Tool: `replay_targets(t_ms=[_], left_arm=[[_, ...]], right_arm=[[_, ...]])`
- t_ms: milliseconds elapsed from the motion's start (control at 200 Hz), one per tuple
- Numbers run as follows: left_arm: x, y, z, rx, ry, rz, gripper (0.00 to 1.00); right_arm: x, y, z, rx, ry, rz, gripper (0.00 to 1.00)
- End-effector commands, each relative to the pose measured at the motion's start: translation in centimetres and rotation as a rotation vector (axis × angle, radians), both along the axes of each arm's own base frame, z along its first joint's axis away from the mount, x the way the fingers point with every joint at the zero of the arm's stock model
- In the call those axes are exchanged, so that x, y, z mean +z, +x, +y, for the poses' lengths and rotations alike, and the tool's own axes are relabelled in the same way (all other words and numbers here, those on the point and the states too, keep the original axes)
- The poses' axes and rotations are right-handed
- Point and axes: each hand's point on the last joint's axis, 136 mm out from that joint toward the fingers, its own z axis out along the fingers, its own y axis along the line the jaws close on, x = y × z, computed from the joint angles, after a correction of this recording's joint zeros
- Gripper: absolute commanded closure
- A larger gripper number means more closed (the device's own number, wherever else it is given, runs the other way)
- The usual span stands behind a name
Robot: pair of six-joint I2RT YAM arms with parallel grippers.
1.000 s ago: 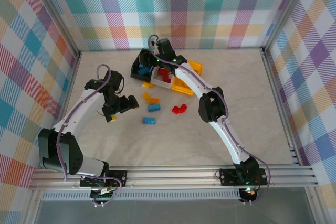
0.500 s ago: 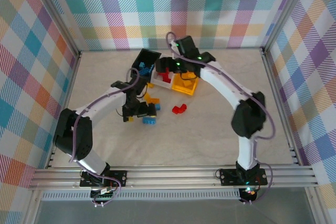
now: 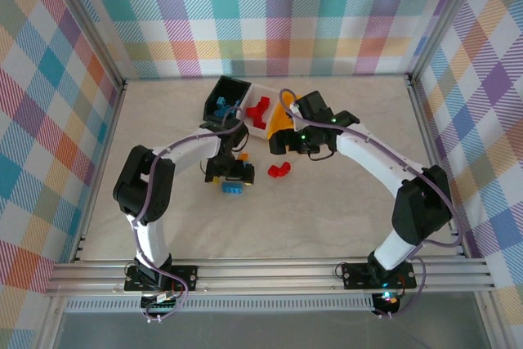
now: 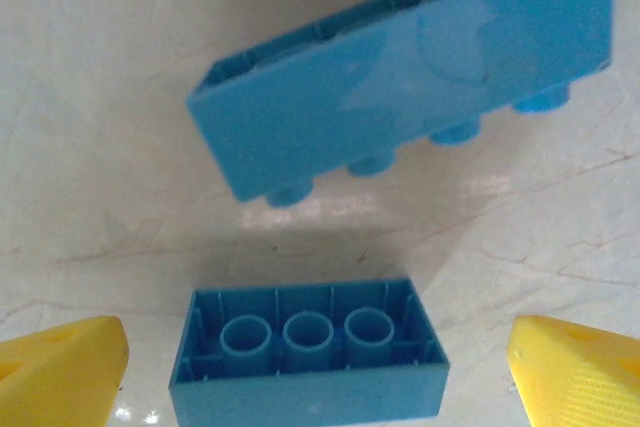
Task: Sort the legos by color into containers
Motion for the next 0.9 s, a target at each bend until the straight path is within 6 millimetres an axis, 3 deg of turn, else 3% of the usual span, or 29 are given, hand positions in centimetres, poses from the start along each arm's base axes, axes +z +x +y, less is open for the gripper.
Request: replay_targets(t_ms=[0,345,715,895], left_arm=[[-0.5,0.0,0.2,-0.047,0.030,0.018,0.06],[-1.9,-1.1,1.0,-0.057,0.062,0.053,0.15],[-2.4,-2.3,1.5,-0.055,0.071,0.084,0.16],[-2.6,-2.3,1.3,-0.045,0.063,0.087,0.32]], right_arm=[[1.7,0.1,-0.5,-0.019,0.021,-0.042,0.15],[0.9,0.3,-0.5,-0.038,0.020,-0.018,0.17],[-0.1,0.4,-0.7,-0.054,0.005,0.005,0.17],[-0.3,0.4,-0.6,-0.058,0.010,0.012,0.18]])
